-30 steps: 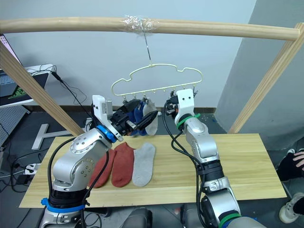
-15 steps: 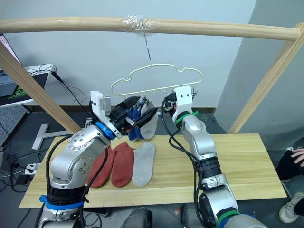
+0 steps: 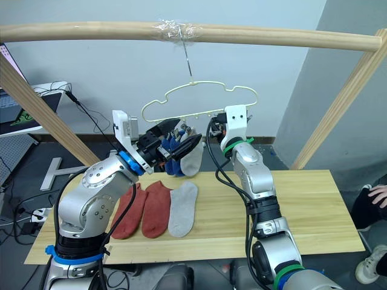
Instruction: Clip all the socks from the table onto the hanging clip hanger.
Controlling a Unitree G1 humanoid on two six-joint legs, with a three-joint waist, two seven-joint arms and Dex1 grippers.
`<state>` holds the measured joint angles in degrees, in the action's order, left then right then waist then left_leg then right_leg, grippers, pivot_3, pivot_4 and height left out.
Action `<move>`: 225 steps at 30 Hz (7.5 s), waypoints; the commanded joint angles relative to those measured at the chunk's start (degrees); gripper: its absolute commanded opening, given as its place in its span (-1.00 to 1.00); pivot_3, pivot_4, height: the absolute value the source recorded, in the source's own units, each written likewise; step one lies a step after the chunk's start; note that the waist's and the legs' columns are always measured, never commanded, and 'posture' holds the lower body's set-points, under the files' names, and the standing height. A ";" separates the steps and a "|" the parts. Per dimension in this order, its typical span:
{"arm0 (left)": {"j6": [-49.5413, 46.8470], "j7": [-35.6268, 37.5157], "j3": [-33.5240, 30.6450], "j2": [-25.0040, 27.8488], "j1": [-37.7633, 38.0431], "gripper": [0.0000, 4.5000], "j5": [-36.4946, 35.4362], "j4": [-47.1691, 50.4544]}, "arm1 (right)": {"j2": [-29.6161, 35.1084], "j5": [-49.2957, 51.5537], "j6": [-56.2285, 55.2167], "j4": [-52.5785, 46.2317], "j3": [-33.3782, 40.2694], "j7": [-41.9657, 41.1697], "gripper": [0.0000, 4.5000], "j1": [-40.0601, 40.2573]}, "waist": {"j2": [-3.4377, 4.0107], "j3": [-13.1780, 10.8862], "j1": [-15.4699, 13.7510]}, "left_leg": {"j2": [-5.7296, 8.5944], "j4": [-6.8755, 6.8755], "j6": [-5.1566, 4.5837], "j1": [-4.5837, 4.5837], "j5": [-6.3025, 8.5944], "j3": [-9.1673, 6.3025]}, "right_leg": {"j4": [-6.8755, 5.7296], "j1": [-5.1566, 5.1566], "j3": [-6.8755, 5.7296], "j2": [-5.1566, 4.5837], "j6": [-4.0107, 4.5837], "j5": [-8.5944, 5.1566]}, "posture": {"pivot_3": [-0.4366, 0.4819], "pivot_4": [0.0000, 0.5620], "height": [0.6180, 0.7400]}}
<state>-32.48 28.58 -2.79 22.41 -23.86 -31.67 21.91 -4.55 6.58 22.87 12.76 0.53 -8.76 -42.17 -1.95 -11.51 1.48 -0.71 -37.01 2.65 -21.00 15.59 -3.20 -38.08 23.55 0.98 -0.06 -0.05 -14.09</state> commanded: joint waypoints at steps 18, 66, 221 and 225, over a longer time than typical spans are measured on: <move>0.47 -0.17 -0.36 -0.25 -0.77 1.00 -1.79 2.82 | 0.22 1.50 -1.56 -1.78 -0.13 -0.40 -0.80 -0.95 | 0.00 0.00 0.00 | 0.00 0.00 0.00 0.00 0.00 0.00 | 0.01 0.00 0.01 0.00 0.00 0.00 | 0.07 -0.48 1.00; 27.14 3.64 12.40 -7.86 4.60 -0.73 29.76 -56.39 | 5.86 2.22 9.04 -13.19 -2.12 -2.43 -1.00 5.05 | 0.03 0.01 0.47 | 0.02 -0.01 -0.08 0.05 0.04 0.09 | 0.02 -0.03 -0.03 -0.05 -0.02 0.00 | -0.19 -0.35 1.00; -2.25 3.20 -0.74 1.44 2.36 1.00 -1.41 3.69 | 5.13 -2.33 -8.29 -1.82 -3.12 3.20 -0.10 3.23 | 0.09 -0.01 -0.07 | 0.02 -0.94 -0.13 -0.74 0.05 -0.01 | -0.79 0.64 0.01 0.03 -0.03 -0.01 | 0.10 -0.44 1.00; -2.20 3.20 -0.70 1.51 1.94 1.00 -1.65 3.99 | 4.96 -2.28 -9.42 -0.18 -2.73 3.52 -0.10 2.00 | 0.09 -0.01 -0.06 | 0.02 -0.94 -0.13 -0.74 0.05 0.00 | -0.79 0.65 0.01 0.03 -0.03 -0.01 | 0.10 -0.44 1.00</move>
<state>-34.89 31.87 -2.78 23.90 -20.95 -32.34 22.93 0.73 4.47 15.26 13.38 -3.05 -5.61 -38.13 -1.86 -11.52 1.41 -0.69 -37.95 2.52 -21.74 15.64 -3.21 -38.87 24.20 0.99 -0.04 -0.08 -14.10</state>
